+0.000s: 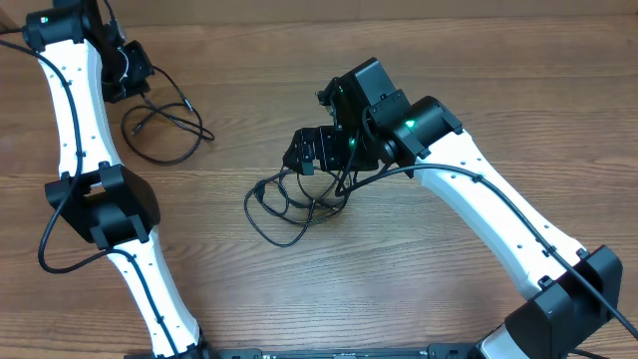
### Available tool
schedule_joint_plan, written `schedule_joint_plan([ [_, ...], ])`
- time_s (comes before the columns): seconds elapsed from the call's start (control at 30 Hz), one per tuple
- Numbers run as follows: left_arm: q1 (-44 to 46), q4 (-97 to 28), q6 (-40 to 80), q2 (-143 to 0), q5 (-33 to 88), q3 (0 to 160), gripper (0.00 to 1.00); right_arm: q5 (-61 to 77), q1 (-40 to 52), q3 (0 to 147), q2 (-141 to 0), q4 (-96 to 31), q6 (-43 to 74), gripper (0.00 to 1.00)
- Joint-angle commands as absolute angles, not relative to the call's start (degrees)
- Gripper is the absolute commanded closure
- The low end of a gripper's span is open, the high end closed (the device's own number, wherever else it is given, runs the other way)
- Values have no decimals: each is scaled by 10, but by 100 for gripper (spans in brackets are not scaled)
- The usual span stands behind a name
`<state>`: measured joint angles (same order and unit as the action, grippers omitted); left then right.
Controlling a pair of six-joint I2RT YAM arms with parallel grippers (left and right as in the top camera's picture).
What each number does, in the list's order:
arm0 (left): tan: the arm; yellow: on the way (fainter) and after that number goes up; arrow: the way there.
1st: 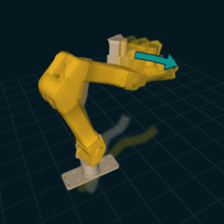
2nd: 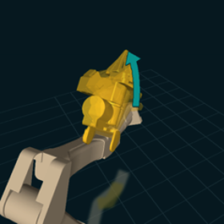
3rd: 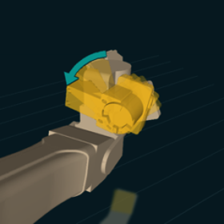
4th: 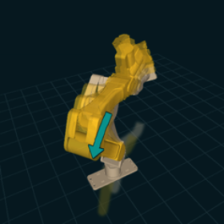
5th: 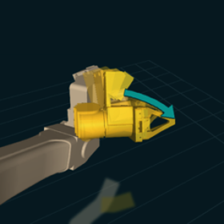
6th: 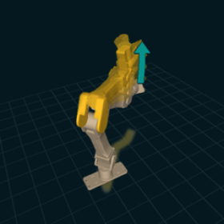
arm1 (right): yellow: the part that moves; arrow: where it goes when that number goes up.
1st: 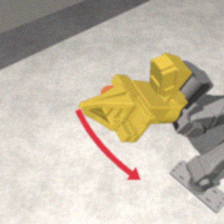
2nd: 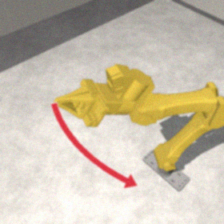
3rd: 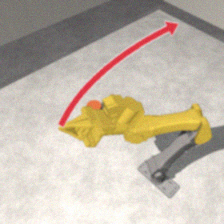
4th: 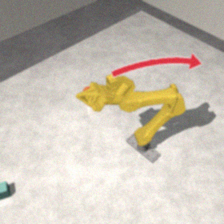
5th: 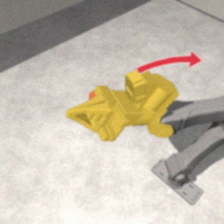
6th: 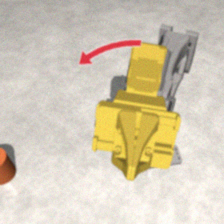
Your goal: Untangle cables
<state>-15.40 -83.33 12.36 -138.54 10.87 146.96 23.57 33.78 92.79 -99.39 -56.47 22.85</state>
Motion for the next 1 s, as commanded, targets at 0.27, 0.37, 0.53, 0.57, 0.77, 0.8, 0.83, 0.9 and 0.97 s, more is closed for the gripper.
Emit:
schedule_joint_plan([
  [0.27, -200, -822, 43, -1384, 246, 1380, 96, 232, 337, 945, -1000, -563, 225, 0],
  [0.37, -209, -817, 43, -1384, 249, 1363, 96, 232, 337, 945, -1000, -563, 225, 0],
  [0.53, -222, -806, 42, -1384, 248, 1340, 96, 232, 337, 945, -1000, -563, 225, 0],
  [0.57, -225, -803, 43, -1384, 244, 1336, 95, 232, 337, 945, -1000, -563, 225, 0],
  [0.77, -240, -800, 43, -1384, 193, 1332, 92, 232, 337, 945, -1000, -565, 225, 0],
  [0.8, -242, -798, 43, -1385, 192, 1332, 92, 232, 337, 945, -1000, -565, 225, 0],
  [0.83, -244, -797, 43, -1385, 189, 1332, 91, 232, 337, 945, -1000, -565, 225, 0],
  [0.9, -249, -795, 43, -1385, 176, 1332, 90, 232, 337, 945, -1000, -565, 225, 0],
  [0.97, -251, -794, 43, -1385, 151, 1331, 90, 232, 337, 945, -1000, -565, 225, 0],
])
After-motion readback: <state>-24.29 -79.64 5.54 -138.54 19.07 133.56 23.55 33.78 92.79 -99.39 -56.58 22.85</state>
